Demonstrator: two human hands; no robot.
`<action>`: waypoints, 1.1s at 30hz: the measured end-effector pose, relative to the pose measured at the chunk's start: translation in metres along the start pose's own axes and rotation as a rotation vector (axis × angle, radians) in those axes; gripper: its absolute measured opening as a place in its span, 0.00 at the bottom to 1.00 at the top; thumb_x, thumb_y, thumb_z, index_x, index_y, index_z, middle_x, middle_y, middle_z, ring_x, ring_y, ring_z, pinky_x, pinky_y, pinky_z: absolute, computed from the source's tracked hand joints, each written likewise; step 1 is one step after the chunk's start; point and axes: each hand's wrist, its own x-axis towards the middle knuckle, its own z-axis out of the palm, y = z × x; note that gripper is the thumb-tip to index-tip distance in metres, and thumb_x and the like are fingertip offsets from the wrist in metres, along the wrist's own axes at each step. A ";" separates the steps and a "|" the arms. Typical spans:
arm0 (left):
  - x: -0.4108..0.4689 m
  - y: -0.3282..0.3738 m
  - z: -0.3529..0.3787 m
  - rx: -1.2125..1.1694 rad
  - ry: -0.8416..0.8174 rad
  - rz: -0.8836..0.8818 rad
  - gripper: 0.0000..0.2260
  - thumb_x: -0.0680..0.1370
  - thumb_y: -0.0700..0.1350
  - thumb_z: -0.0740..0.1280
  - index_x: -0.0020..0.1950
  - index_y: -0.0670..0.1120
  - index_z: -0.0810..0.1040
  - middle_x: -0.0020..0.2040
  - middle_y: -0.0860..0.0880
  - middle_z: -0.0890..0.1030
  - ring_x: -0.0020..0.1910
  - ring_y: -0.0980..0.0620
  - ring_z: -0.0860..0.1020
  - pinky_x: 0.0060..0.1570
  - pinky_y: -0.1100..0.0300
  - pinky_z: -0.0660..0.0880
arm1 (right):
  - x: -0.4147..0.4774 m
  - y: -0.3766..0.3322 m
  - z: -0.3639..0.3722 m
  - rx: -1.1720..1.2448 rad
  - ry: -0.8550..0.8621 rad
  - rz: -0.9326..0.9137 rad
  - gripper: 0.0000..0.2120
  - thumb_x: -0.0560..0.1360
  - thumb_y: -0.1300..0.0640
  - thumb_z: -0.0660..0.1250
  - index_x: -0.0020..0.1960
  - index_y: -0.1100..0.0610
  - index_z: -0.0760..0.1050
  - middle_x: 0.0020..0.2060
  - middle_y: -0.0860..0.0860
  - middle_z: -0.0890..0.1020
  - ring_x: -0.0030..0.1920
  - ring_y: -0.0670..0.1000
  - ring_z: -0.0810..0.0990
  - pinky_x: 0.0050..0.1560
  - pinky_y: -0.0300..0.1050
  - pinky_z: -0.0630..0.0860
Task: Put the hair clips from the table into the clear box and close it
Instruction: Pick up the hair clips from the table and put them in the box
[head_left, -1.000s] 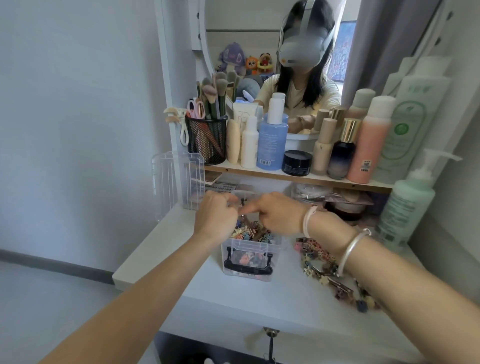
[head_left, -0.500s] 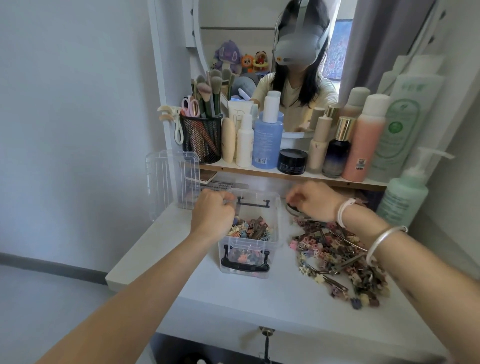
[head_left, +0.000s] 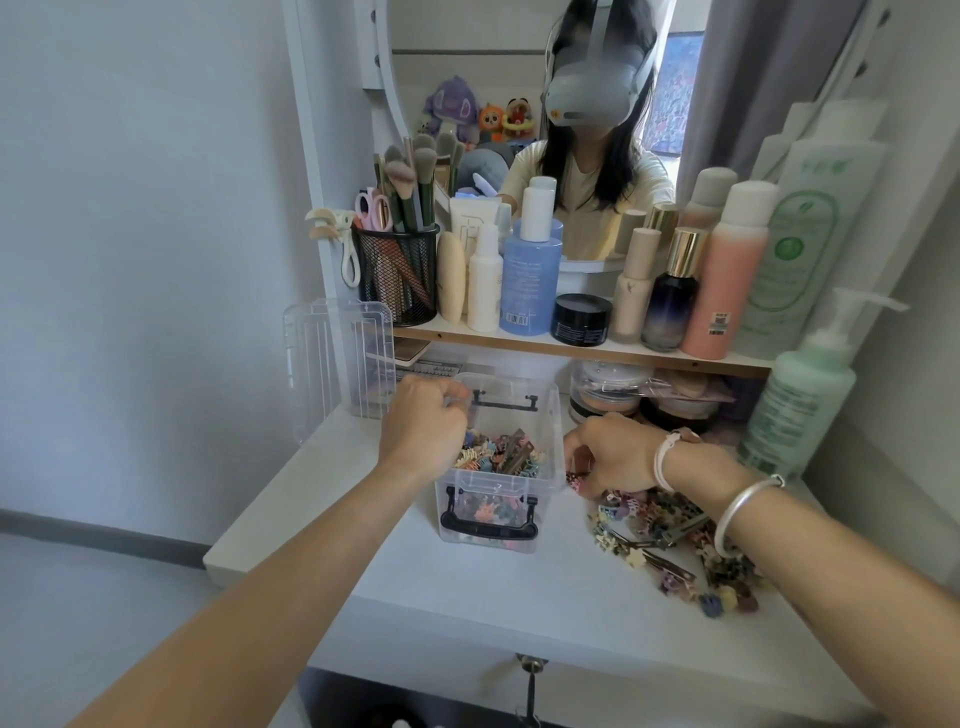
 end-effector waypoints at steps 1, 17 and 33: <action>0.000 0.000 0.000 -0.001 0.000 0.001 0.14 0.77 0.37 0.58 0.58 0.44 0.79 0.67 0.43 0.72 0.63 0.44 0.72 0.65 0.54 0.67 | 0.000 0.001 -0.001 0.011 0.019 -0.008 0.15 0.68 0.64 0.70 0.55 0.57 0.78 0.47 0.53 0.80 0.45 0.48 0.74 0.45 0.36 0.69; 0.000 0.001 -0.001 0.014 -0.004 0.010 0.13 0.77 0.38 0.59 0.58 0.44 0.79 0.66 0.43 0.73 0.61 0.43 0.74 0.62 0.55 0.68 | -0.013 -0.041 -0.057 0.344 0.257 -0.238 0.12 0.71 0.62 0.70 0.54 0.55 0.81 0.54 0.52 0.83 0.54 0.44 0.77 0.62 0.39 0.70; 0.012 0.001 0.006 0.021 -0.001 0.028 0.13 0.77 0.37 0.58 0.58 0.44 0.79 0.65 0.43 0.74 0.60 0.44 0.74 0.61 0.55 0.70 | 0.020 0.025 0.002 -0.148 0.115 0.051 0.14 0.75 0.60 0.63 0.60 0.53 0.76 0.59 0.53 0.79 0.60 0.55 0.76 0.58 0.43 0.73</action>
